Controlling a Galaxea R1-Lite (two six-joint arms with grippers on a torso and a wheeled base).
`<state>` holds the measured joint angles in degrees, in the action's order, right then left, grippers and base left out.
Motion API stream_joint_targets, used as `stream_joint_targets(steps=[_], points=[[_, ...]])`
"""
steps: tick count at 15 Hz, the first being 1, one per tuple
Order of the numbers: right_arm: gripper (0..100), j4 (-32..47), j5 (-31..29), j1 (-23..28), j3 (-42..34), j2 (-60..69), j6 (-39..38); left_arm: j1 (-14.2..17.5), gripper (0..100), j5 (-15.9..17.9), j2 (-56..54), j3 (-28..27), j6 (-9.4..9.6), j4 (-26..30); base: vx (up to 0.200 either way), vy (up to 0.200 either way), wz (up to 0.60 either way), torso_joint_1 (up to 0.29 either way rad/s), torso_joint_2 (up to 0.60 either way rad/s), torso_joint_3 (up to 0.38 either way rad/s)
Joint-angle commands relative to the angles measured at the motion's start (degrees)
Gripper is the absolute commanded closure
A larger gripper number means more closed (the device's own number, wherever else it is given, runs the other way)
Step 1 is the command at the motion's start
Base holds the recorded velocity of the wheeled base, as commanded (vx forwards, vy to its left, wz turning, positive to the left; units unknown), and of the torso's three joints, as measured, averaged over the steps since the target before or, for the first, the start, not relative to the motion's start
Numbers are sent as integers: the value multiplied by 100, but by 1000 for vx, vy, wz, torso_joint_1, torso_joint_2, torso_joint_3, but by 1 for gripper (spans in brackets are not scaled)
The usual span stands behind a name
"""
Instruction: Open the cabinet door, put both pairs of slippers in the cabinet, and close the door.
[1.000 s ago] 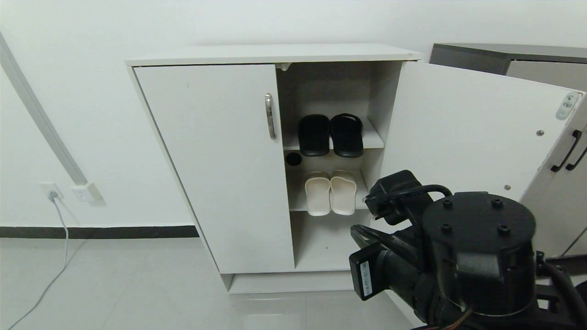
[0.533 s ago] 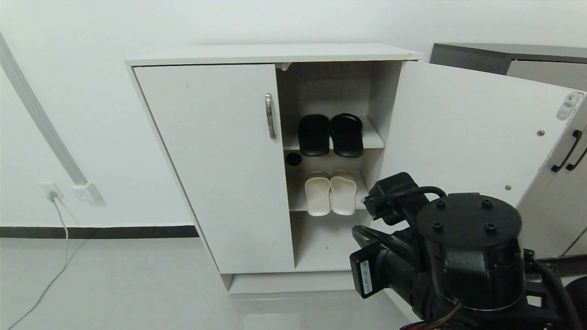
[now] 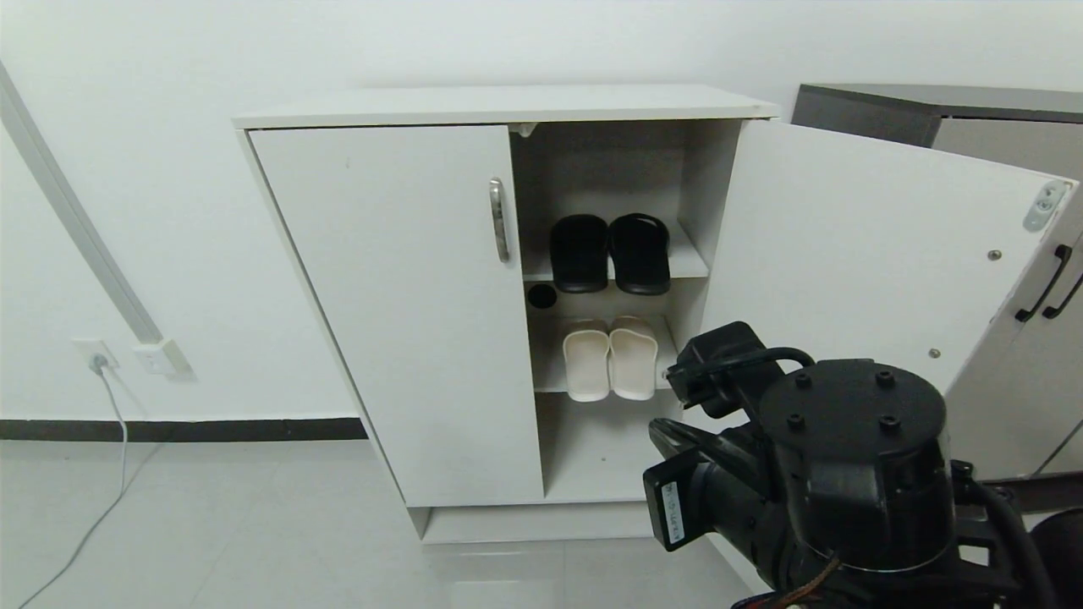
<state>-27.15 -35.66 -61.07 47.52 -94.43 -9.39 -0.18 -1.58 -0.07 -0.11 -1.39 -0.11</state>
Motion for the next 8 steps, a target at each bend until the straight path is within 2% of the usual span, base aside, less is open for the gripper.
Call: stream_joint_targets(steps=[1, 3, 8], points=[[100, -1, -3, -1, 3, -23, -2, 1, 100, 0, 7, 2, -2, 2, 0, 0, 0, 2, -178, -315], [100, 8, -3, -1, 3, -32, -2, 1, 100, 0, 7, 2, -2, 2, 0, 0, 0, 34, -234, -368], [100, 8, -3, -1, 3, -23, -2, 1, 100, 0, 7, 2, -2, 2, 0, 0, 0, 68, -518, -358]])
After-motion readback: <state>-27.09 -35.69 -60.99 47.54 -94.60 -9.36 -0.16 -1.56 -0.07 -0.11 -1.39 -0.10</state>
